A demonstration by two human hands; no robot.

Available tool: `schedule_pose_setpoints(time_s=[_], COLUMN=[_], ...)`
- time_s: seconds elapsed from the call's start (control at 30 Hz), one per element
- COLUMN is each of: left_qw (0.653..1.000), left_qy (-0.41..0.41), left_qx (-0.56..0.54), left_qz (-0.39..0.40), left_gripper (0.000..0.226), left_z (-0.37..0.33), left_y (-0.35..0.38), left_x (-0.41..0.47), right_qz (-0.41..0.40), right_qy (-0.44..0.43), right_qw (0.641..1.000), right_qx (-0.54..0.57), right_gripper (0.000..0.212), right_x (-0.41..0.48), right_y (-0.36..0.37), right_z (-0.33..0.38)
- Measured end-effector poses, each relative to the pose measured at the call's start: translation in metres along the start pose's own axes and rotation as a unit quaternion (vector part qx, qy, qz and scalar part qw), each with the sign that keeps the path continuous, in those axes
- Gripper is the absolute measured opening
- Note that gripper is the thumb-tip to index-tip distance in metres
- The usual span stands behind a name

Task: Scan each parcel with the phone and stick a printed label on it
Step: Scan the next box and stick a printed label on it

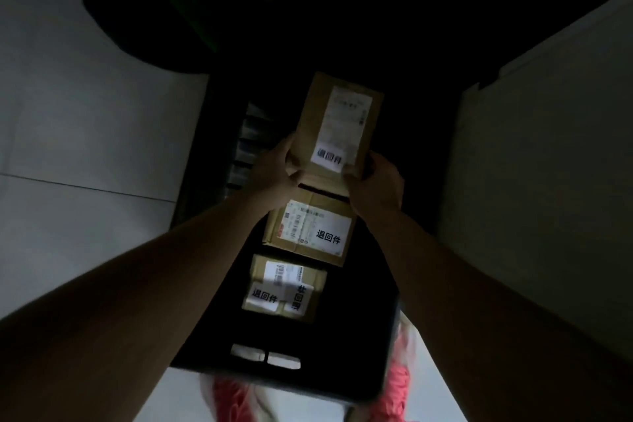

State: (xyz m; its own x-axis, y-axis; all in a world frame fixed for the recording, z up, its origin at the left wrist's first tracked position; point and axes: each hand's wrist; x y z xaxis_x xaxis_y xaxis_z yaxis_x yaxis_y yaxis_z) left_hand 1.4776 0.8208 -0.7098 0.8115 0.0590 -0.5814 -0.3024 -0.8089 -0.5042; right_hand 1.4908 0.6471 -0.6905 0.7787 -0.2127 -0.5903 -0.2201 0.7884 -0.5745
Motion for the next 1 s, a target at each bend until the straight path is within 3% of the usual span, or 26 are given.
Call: schedule_pose_setpoints(time_s=[0.07, 0.17, 0.3, 0.4, 0.5, 0.6, 0.7, 0.83, 0.9, 1.0], left_qw=[0.997, 0.974, 0.893, 0.850, 0.820, 0.787, 0.766, 0.748, 0.751, 0.784], left_qy=[0.011, 0.118, 0.228, 0.256, 0.274, 0.318, 0.340, 0.365, 0.365, 0.361], left_qx=[0.073, 0.190, 0.368, 0.441, 0.486, 0.508, 0.519, 0.515, 0.507, 0.465], left_qz=[0.006, -0.030, -0.124, -0.133, -0.125, -0.147, -0.169, -0.206, -0.214, -0.198], left_gripper=[0.076, 0.069, 0.066, 0.063, 0.062, 0.060, 0.059, 0.040, 0.036, 0.041], left_z=[-0.023, -0.080, -0.184, -0.273, -0.356, -0.434, -0.498, -0.567, -0.596, -0.634], left_y=[-0.020, -0.069, -0.157, -0.219, -0.268, -0.293, -0.298, -0.268, -0.239, -0.187], left_x=[-0.023, -0.072, -0.153, -0.231, -0.310, -0.384, -0.455, -0.543, -0.583, -0.629], right_qz=[0.015, 0.025, 0.012, -0.009, -0.074, -0.106, -0.143, -0.198, -0.212, -0.212], right_qy=[-0.004, -0.044, -0.101, -0.133, -0.143, -0.127, -0.133, -0.129, -0.137, -0.138], right_qw=[0.999, 0.995, 0.972, 0.946, 0.942, 0.961, 0.965, 0.955, 0.952, 0.951], right_qx=[-0.042, -0.091, -0.210, -0.296, -0.294, -0.223, -0.176, -0.178, -0.172, -0.180], right_gripper=[0.040, 0.041, 0.050, 0.063, 0.058, 0.057, 0.050, 0.043, 0.041, 0.062], right_x=[-0.018, -0.065, -0.158, -0.241, -0.320, -0.392, -0.452, -0.517, -0.543, -0.582], right_y=[-0.020, -0.066, -0.155, -0.232, -0.313, -0.391, -0.459, -0.546, -0.590, -0.655], right_z=[0.019, 0.066, 0.154, 0.219, 0.271, 0.300, 0.306, 0.277, 0.246, 0.192])
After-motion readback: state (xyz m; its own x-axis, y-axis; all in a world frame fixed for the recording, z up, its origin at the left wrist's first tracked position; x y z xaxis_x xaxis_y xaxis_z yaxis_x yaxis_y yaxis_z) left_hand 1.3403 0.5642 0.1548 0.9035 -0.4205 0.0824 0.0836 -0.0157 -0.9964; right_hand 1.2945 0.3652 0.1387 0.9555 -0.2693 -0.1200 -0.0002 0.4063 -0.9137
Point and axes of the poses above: each hand's wrist, its own x-axis towards the middle knuckle, its own y-axis out of the palm, z = x × y, and after that the axes turned 2 degrees about y, right-handed
